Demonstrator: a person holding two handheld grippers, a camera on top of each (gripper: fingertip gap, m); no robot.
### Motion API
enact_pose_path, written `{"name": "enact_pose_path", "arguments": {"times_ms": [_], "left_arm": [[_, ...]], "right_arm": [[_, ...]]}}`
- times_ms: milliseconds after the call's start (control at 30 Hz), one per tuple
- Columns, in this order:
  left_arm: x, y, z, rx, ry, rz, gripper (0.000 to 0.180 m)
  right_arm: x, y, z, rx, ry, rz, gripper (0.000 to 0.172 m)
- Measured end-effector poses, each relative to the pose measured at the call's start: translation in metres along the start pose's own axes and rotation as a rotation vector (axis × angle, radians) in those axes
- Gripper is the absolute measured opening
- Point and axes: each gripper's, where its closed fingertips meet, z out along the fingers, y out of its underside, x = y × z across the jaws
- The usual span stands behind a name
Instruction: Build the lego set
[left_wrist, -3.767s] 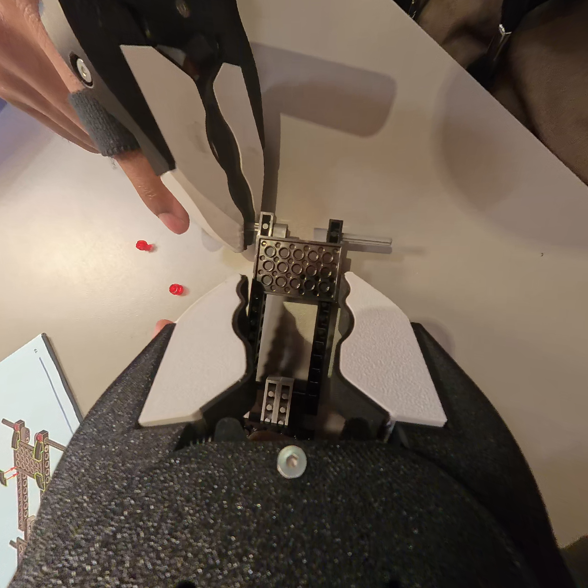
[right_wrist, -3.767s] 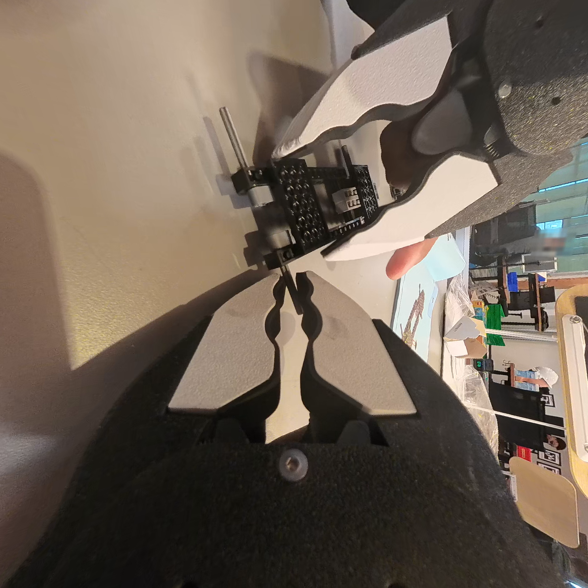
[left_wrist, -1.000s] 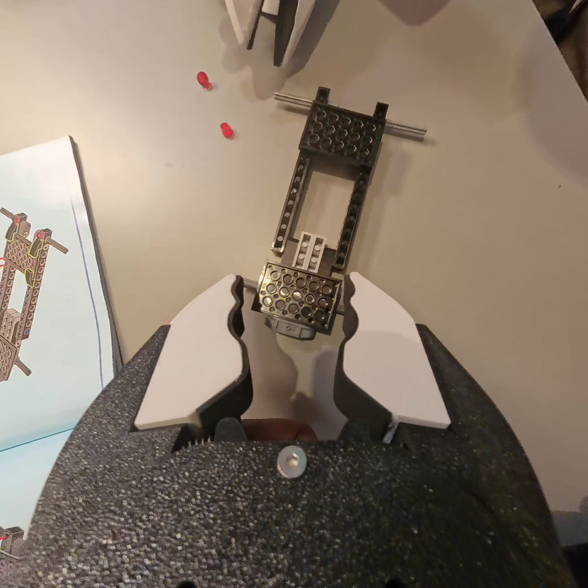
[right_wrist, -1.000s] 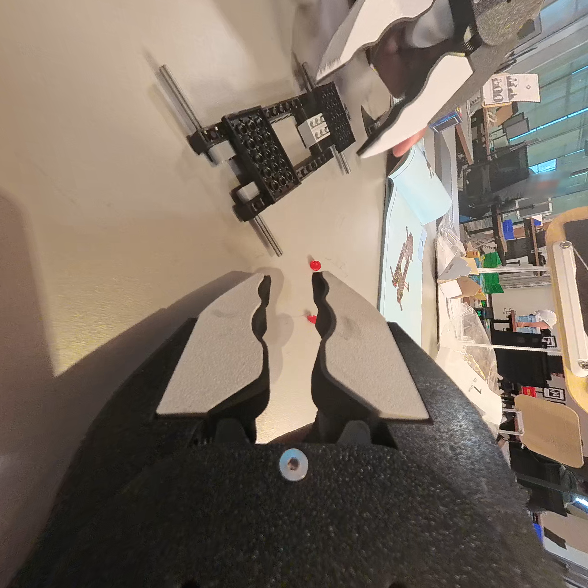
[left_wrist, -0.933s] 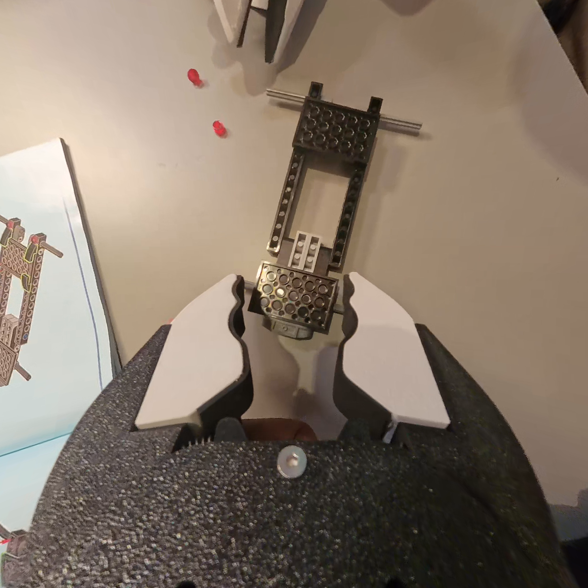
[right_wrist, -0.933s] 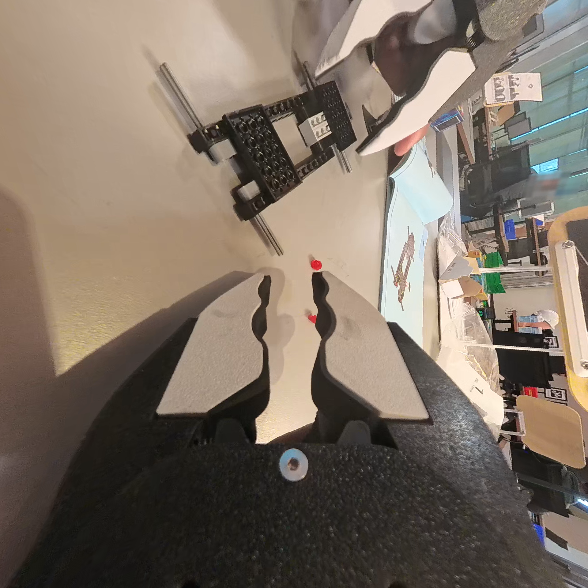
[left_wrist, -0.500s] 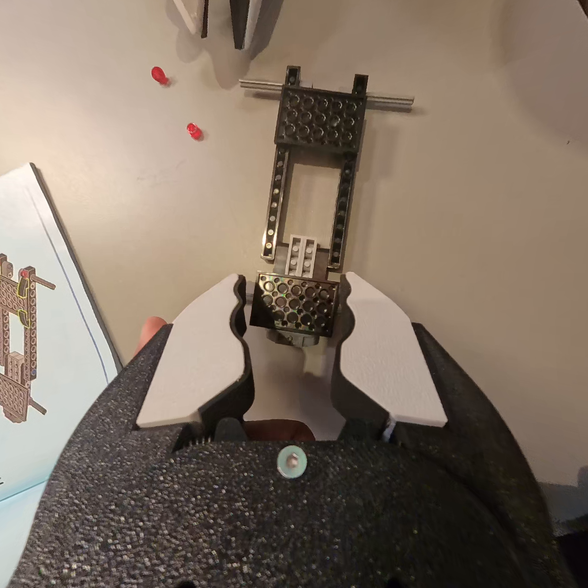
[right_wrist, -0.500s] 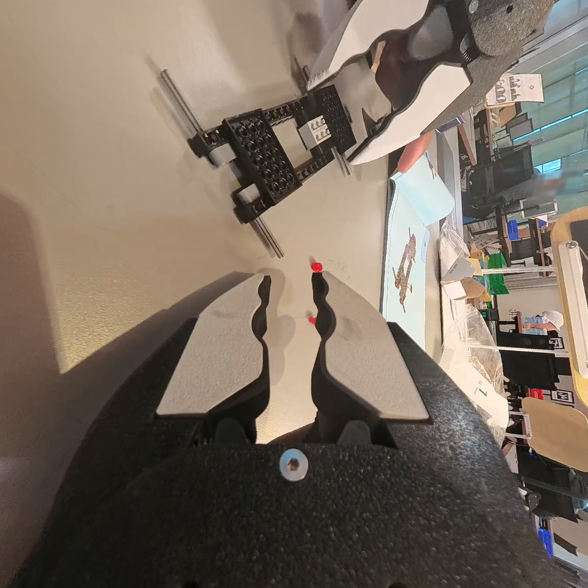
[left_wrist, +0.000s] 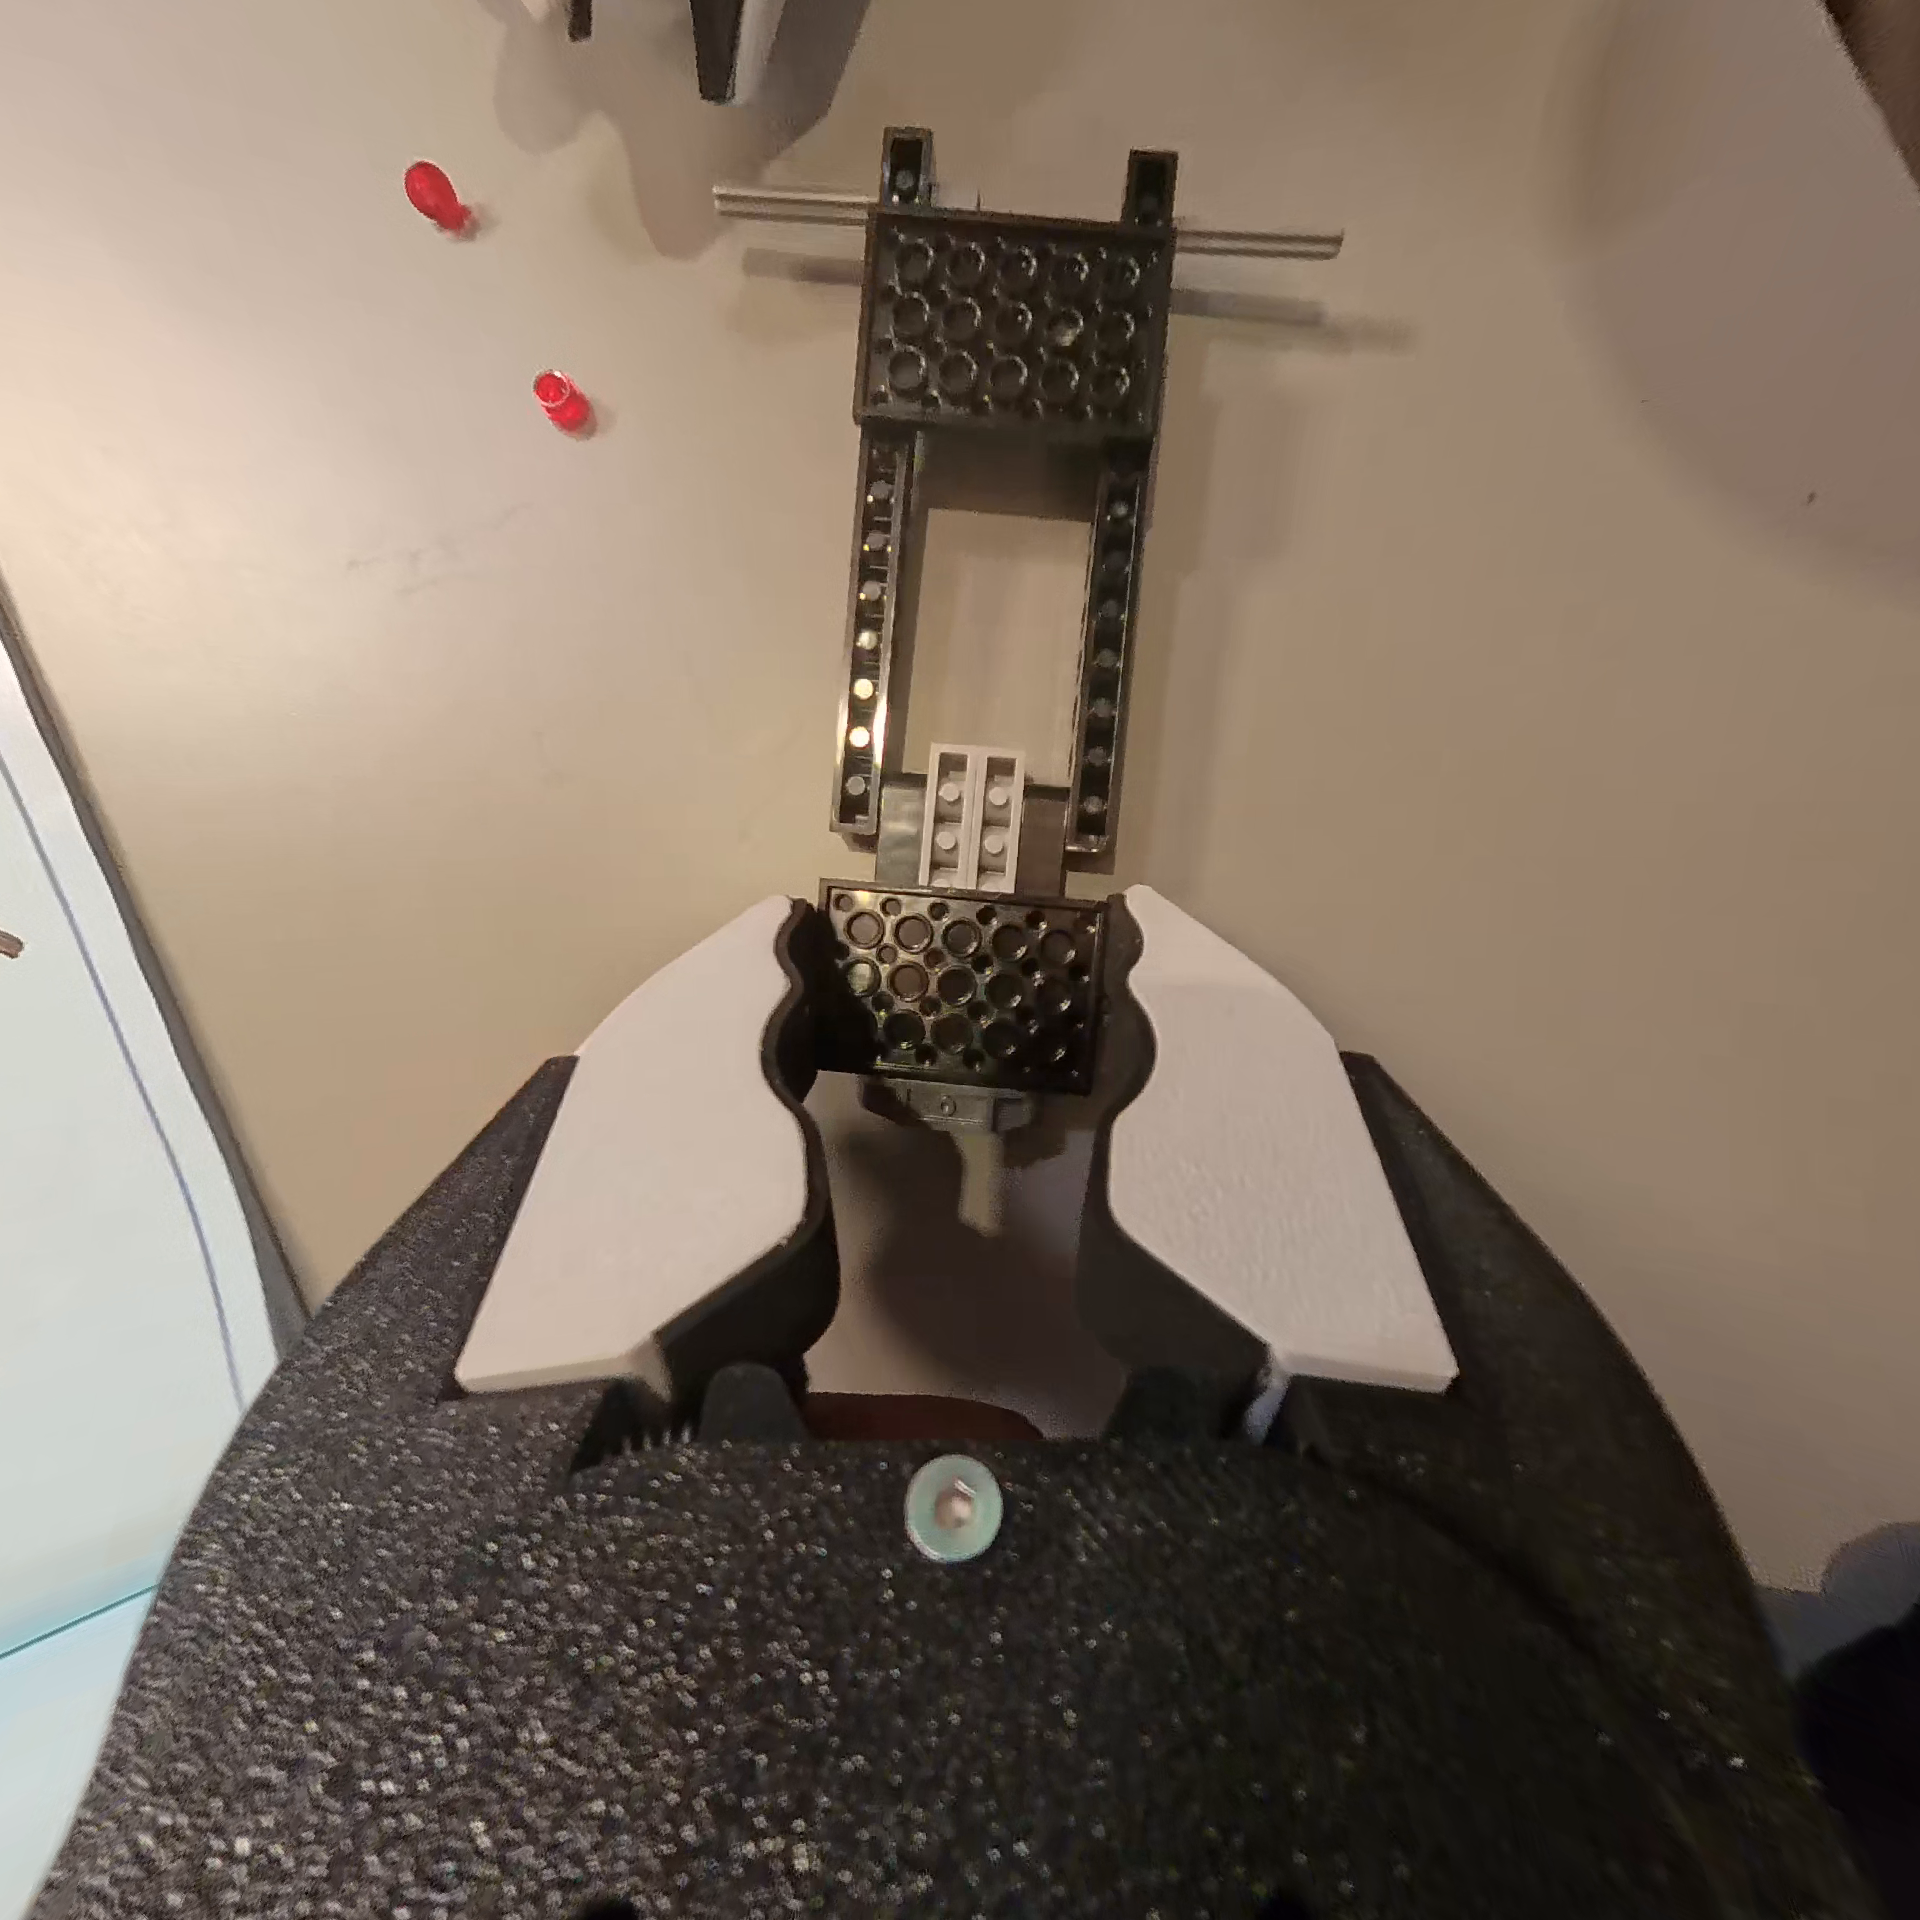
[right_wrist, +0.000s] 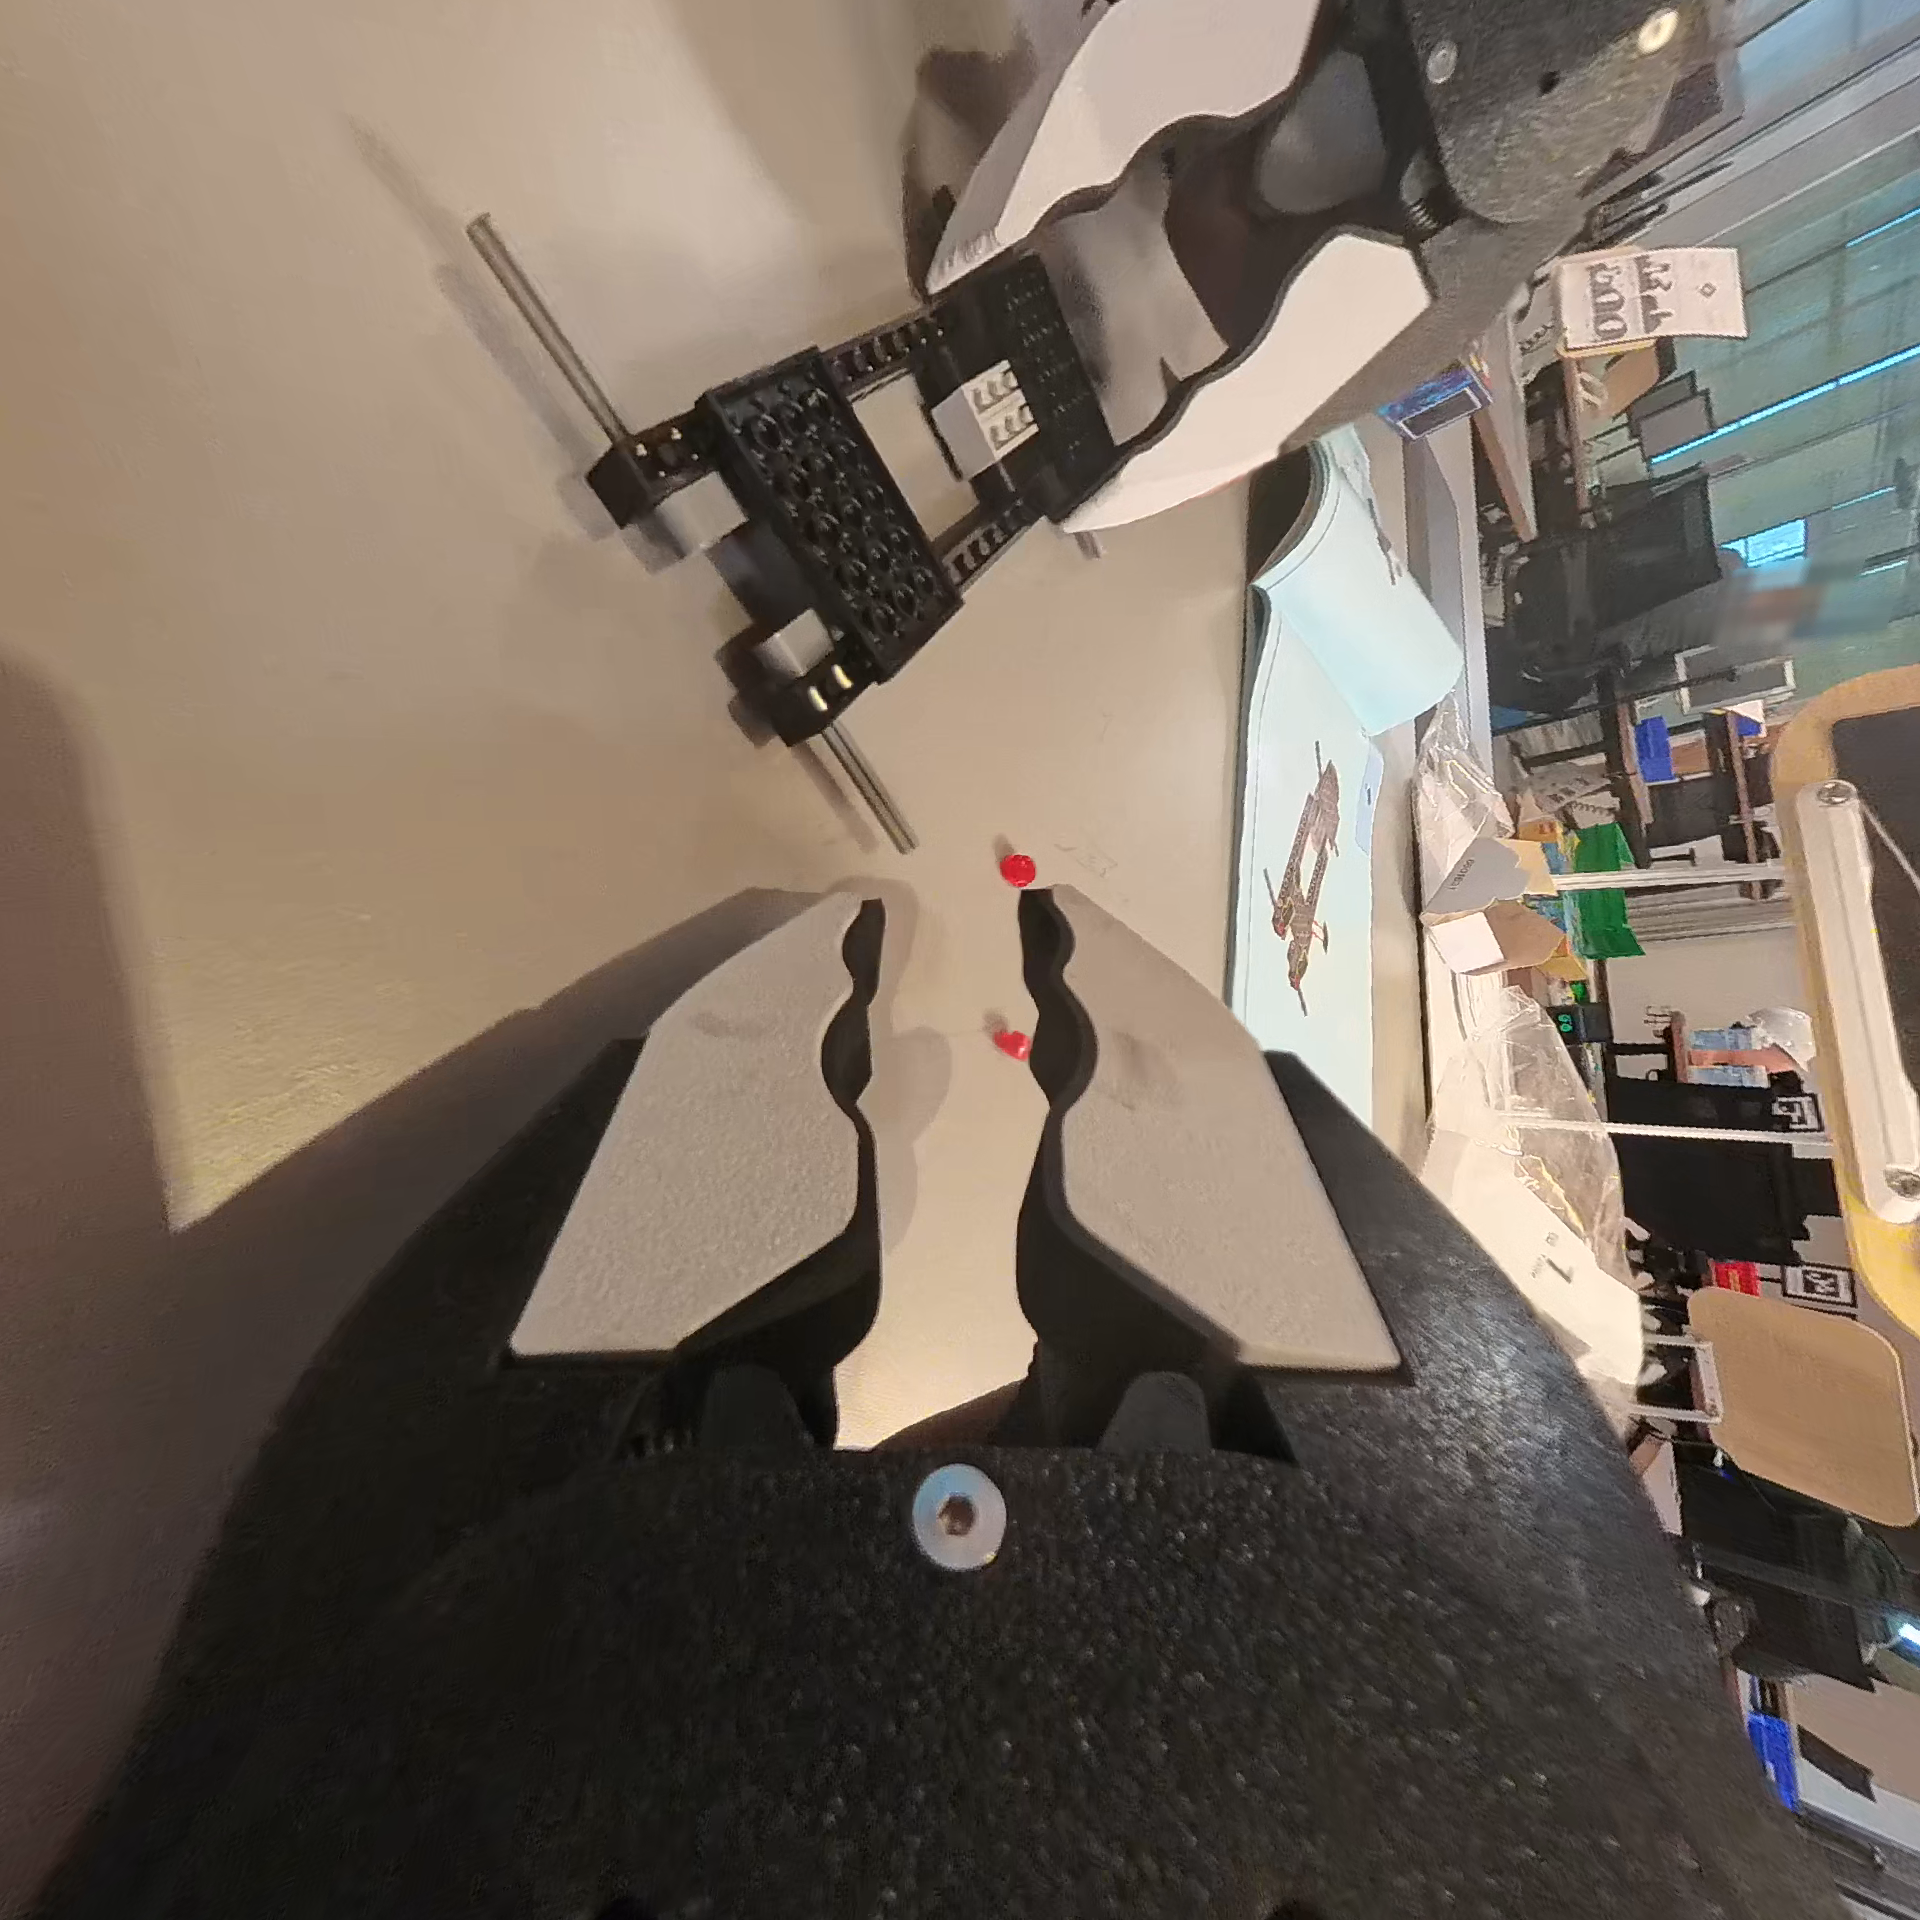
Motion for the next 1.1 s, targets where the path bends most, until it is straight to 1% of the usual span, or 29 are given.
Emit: {"name": "enact_pose_path", "arguments": {"times_ms": [167,300,533,800,933,1100], "left_arm": [[0.001,-0.004,0.001,0.043,-0.054,-0.061,0.053],[0.002,-0.007,-0.002,0.062,-0.103,-0.082,0.053],[0.007,-0.013,0.000,0.127,-0.134,-0.108,0.053],[0.012,-0.015,0.002,0.212,-0.182,-0.216,0.053],[0.010,-0.018,-0.006,0.274,-0.218,-0.262,0.053],[0.010,-0.020,-0.010,0.305,-0.242,-0.289,0.053]], "right_arm": [[0.010,-0.005,-0.008,0.028,0.057,0.006,0.027],[0.009,-0.003,-0.011,0.036,0.097,-0.014,0.028],[-0.004,-0.010,-0.007,0.047,0.098,-0.066,0.031],[0.000,-0.017,-0.014,0.071,0.146,-0.052,0.032],[-0.004,-0.017,-0.013,0.068,0.157,-0.064,0.032],[-0.005,-0.023,-0.010,0.075,0.180,-0.095,0.034]]}}
